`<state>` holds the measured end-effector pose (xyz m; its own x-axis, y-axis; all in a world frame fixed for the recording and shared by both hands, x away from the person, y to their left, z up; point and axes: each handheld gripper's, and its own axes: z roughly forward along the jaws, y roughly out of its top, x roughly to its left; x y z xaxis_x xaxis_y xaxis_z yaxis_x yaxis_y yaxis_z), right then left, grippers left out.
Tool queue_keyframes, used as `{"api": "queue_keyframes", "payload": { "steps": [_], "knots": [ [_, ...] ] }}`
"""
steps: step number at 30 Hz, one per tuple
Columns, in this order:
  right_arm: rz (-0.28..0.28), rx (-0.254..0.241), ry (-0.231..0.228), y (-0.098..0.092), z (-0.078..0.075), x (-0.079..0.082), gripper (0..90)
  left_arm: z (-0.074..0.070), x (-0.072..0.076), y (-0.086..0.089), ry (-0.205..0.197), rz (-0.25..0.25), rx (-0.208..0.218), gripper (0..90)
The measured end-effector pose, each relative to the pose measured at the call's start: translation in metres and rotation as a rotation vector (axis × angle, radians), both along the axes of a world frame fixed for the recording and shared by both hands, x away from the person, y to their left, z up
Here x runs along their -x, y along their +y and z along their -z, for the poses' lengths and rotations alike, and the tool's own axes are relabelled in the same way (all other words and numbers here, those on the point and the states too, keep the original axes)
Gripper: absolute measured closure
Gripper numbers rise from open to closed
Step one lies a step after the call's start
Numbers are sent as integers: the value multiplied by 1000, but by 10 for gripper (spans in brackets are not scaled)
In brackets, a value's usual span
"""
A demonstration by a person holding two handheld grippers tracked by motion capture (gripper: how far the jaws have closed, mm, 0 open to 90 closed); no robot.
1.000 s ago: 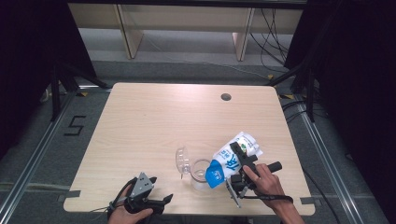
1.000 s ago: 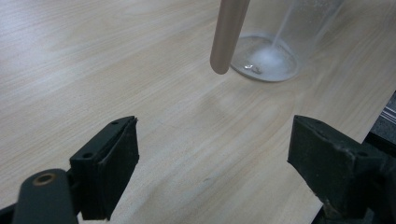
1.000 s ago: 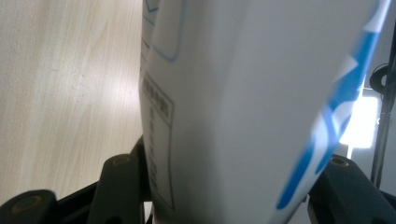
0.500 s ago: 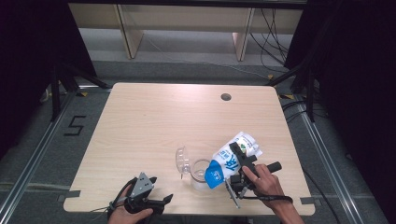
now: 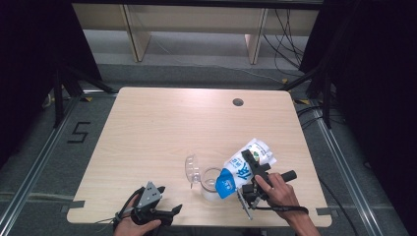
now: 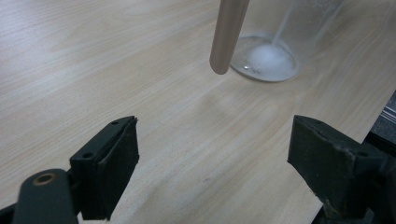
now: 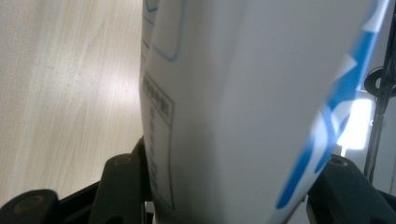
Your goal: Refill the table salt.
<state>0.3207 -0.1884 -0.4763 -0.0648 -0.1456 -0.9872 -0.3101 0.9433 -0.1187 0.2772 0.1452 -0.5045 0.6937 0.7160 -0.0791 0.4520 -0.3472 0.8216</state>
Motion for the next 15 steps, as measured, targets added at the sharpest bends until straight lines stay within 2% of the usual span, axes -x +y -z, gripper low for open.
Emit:
{"api": "queue_keyframes", "payload": {
  "steps": [2,3,4,5,6,7,8,9,14,15],
  "knots": [
    [6,-2,5,0,0,0,491,0,0,0,1,-4,-7,158],
    [3,-2,0,0,0,0,491,0,0,0,1,-7,2,158],
    [1,1,-1,0,0,0,492,-1,0,1,-2,1,-26,158],
    [1,2,-3,0,0,0,492,0,0,1,-2,0,-22,158],
    [9,-19,9,-1,2,0,492,0,0,1,-2,1,-22,158],
    [-12,-5,-9,0,0,-1,492,0,0,1,-2,0,-23,158],
    [-11,1,-7,0,0,-1,492,0,-1,1,1,5,-23,158],
    [-1,-10,-4,0,1,0,492,0,0,0,4,-1,5,158],
    [-14,3,-10,0,0,0,495,0,0,0,3,-1,4,158],
    [2,-4,-4,0,0,1,496,0,0,-1,3,-2,6,158]
  ]
}}
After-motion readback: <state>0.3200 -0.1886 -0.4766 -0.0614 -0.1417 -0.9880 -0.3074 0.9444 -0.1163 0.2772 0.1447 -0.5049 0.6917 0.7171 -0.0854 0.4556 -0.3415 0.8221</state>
